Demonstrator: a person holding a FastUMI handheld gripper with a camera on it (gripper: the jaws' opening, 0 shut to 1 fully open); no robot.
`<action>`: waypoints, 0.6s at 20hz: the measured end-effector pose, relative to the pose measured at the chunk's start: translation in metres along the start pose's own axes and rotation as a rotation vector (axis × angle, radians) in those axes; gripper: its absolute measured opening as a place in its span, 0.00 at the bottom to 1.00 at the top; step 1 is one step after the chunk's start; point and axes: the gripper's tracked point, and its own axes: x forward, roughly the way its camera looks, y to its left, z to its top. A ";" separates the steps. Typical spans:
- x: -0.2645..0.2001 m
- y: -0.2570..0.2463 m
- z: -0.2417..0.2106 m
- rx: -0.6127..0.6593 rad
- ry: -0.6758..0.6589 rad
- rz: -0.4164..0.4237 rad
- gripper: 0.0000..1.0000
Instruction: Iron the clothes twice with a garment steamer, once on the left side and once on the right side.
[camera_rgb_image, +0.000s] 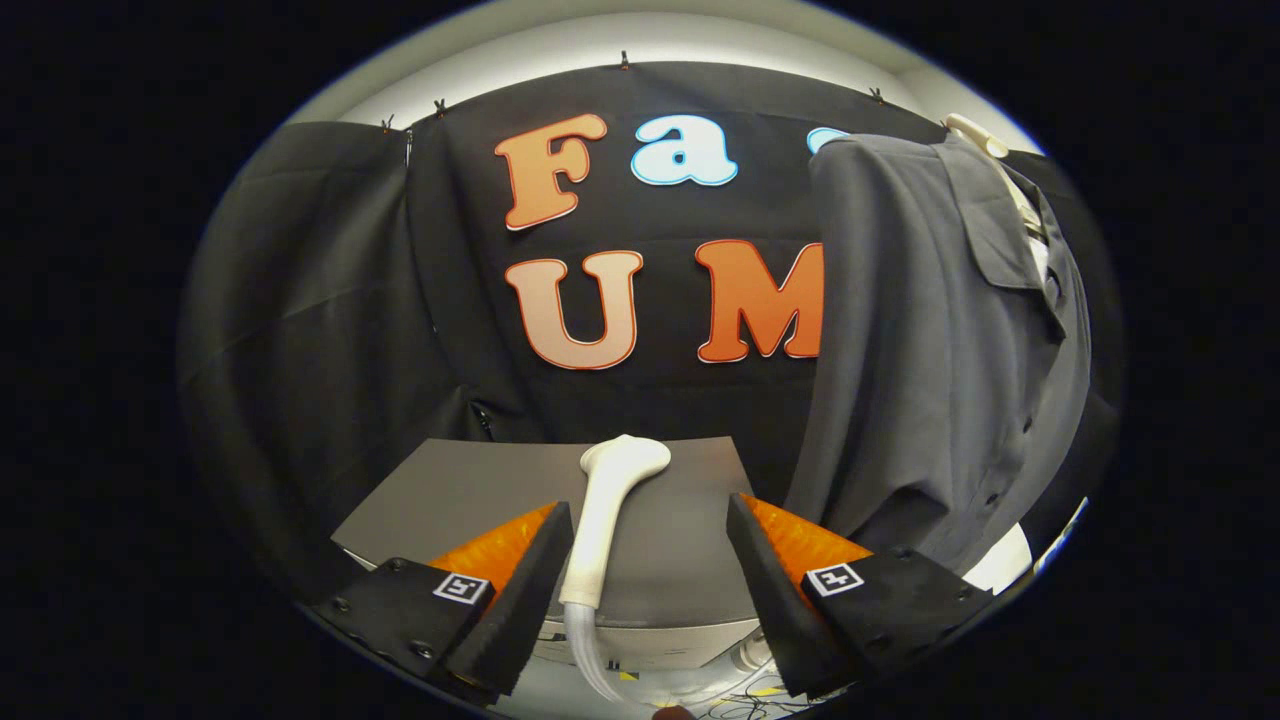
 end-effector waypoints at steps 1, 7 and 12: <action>0.005 0.003 -0.004 -0.007 0.013 0.005 0.99; 0.039 0.026 -0.026 -0.020 0.085 0.023 0.99; 0.077 0.041 -0.045 -0.045 0.152 0.023 0.99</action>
